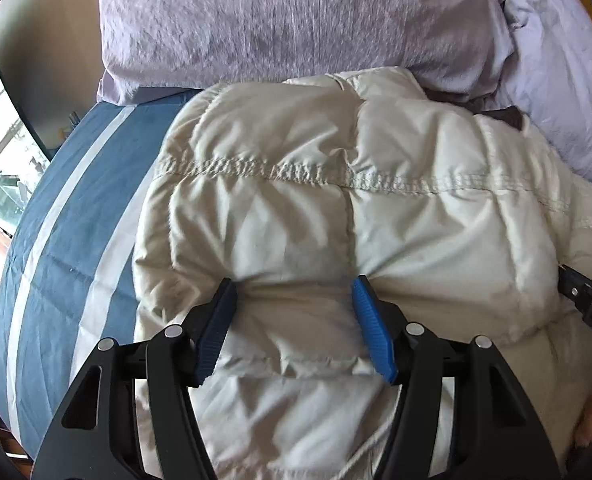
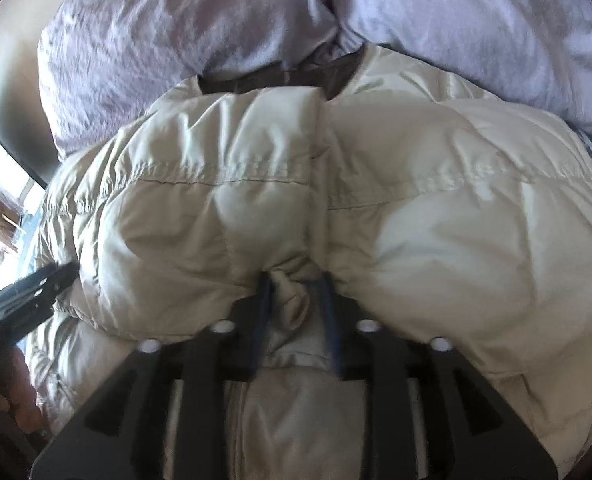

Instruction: Fold large clothes

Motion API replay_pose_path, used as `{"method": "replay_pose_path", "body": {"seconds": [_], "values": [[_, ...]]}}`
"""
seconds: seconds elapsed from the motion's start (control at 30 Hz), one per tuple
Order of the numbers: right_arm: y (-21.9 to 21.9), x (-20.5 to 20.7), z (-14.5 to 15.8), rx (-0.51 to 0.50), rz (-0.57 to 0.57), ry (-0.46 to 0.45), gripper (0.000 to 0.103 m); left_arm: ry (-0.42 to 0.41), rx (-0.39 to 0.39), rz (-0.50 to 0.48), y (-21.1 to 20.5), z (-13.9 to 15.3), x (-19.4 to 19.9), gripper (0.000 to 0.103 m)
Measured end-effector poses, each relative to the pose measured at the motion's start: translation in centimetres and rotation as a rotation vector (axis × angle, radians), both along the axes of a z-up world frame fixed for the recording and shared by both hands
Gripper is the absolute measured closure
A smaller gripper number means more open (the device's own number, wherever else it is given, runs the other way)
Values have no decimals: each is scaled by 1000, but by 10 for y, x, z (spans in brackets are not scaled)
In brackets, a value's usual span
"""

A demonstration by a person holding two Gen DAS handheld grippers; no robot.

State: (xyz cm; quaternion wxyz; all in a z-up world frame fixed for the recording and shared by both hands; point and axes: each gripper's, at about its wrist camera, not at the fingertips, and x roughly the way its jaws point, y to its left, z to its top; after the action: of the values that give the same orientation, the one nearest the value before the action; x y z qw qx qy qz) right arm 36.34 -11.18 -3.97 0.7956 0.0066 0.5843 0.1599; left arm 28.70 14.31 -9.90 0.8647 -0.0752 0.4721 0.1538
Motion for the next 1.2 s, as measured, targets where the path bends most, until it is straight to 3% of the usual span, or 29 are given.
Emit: {"method": "replay_pose_path", "body": {"seconds": [0.03, 0.07, 0.3, 0.5, 0.67, 0.97, 1.2], "values": [[-5, -1, 4, 13, -9, -1, 44, -7, -10, -5, 1, 3, -5, 42], [-13, -3, 10, 40, -14, -5, 37, -15, -20, -10, 2, 7, -12, 40], [-52, -28, 35, 69, 34, -2, 32, -31, -109, -51, 24, 23, -81, 38], [-98, -64, 48, 16, 77, 37, 29, 3, -129, -30, 44, 20, -135, 38], [-158, -101, 61, -16, 38, 67, 27, 18, -191, -3, 54, 11, -178, 38], [-264, -149, 61, -28, -97, 120, 23, 22, -273, 18, 49, -9, -219, 38], [-284, -166, 41, -7, -117, 179, 23, 19, -288, 42, 41, -18, -229, 38]]}}
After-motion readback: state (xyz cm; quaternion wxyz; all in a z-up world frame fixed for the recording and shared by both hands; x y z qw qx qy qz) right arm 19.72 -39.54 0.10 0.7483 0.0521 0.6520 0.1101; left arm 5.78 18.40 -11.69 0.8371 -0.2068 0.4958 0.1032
